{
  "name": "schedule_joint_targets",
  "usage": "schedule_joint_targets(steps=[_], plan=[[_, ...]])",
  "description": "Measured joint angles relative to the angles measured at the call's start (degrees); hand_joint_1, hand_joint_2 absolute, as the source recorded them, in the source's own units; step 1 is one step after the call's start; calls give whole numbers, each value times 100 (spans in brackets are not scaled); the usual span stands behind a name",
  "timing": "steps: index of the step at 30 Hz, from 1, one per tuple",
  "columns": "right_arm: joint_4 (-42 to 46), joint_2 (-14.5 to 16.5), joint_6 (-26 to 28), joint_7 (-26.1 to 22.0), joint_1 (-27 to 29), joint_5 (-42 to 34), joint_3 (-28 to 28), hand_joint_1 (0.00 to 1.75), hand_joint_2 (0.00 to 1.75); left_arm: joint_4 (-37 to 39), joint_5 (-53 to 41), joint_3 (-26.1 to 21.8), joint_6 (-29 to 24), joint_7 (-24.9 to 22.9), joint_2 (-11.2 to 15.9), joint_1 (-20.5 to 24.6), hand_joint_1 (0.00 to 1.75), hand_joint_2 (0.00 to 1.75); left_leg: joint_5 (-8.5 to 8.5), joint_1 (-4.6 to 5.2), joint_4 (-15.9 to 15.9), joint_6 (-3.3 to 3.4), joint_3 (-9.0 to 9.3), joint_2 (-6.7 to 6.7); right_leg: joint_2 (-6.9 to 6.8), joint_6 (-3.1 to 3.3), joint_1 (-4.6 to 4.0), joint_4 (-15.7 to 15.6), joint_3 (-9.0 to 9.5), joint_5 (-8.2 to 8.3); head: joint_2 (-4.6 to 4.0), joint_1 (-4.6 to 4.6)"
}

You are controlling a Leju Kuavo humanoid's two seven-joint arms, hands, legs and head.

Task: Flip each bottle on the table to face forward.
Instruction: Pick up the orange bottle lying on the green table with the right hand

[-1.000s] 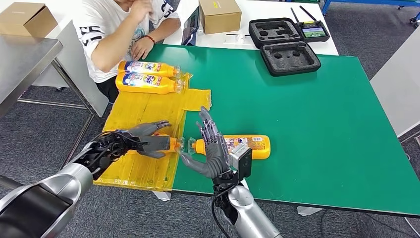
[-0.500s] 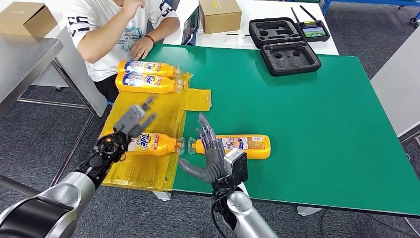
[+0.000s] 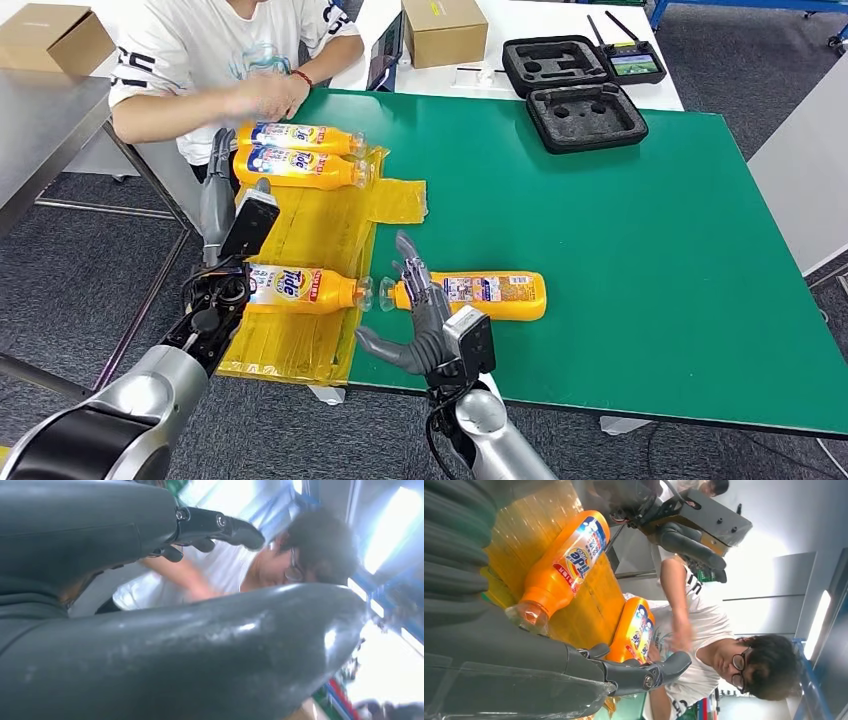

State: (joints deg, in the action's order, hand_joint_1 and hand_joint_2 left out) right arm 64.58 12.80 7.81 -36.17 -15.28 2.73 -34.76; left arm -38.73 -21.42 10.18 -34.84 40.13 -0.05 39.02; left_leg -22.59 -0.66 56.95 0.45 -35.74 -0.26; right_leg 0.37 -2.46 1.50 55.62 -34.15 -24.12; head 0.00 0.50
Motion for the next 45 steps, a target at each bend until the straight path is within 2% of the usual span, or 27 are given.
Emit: schedule_joint_targets(steps=[2,5,8,10,12,18,23,34,45], plan=[[21,-55,128,195,-45,410,-42,0,175,-391,-284,-154,-238,2,-14,-189,0,0,0,0,0,0,0,3,2,0,0,0,-1,0,0,0],[79,-284,357,798,-197,1397,-80,0,175,-1261,-711,-614,-303,6,-73,-573,0,0,0,2,0,0,0,3,2,0,2,-1,-2,0,0,-1],[152,-623,371,1648,-379,2541,-41,0,175,-1959,-42,-963,-303,4,-97,-944,0,0,-2,3,0,1,-1,3,2,-1,3,-2,-2,0,-1,-1],[152,-854,217,2171,-526,3235,30,0,175,-2243,722,-1050,-281,1,-88,-1177,0,87,-2,3,1,1,-1,2,1,-1,3,-3,-2,0,-1,1],[85,-1057,33,2491,-708,3716,90,0,175,-2400,1335,-1065,-198,-1,-76,-1386,0,175,-2,3,1,1,-2,0,-2,-1,3,-3,-1,0,0,1],[-583,-1575,-119,2707,-1258,4262,254,0,175,-2734,1995,-1073,94,2,-74,-1929,0,175,-1,3,2,2,-2,0,-2,-3,4,-2,1,2,0,-1],[-1095,-1776,-214,2727,-1555,4293,346,0,175,-2953,2032,-1063,185,2,-73,-2229,0,175,-1,3,3,2,-3,-1,-2,-3,3,-3,-1,1,0,1],[-1475,-1897,-251,2728,-1677,4270,379,0,175,-3045,2072,-1026,260,2,-72,-2380,0,175,-1,2,2,1,-3,0,-2,-2,1,-3,-2,0,0,1],[-2166,-1854,-629,2688,-1864,4168,336,0,175,-2968,2289,-876,417,2,-76,-2364,0,175,-2,1,2,1,2,1,0,-2,1,-3,-1,0,0,1]])
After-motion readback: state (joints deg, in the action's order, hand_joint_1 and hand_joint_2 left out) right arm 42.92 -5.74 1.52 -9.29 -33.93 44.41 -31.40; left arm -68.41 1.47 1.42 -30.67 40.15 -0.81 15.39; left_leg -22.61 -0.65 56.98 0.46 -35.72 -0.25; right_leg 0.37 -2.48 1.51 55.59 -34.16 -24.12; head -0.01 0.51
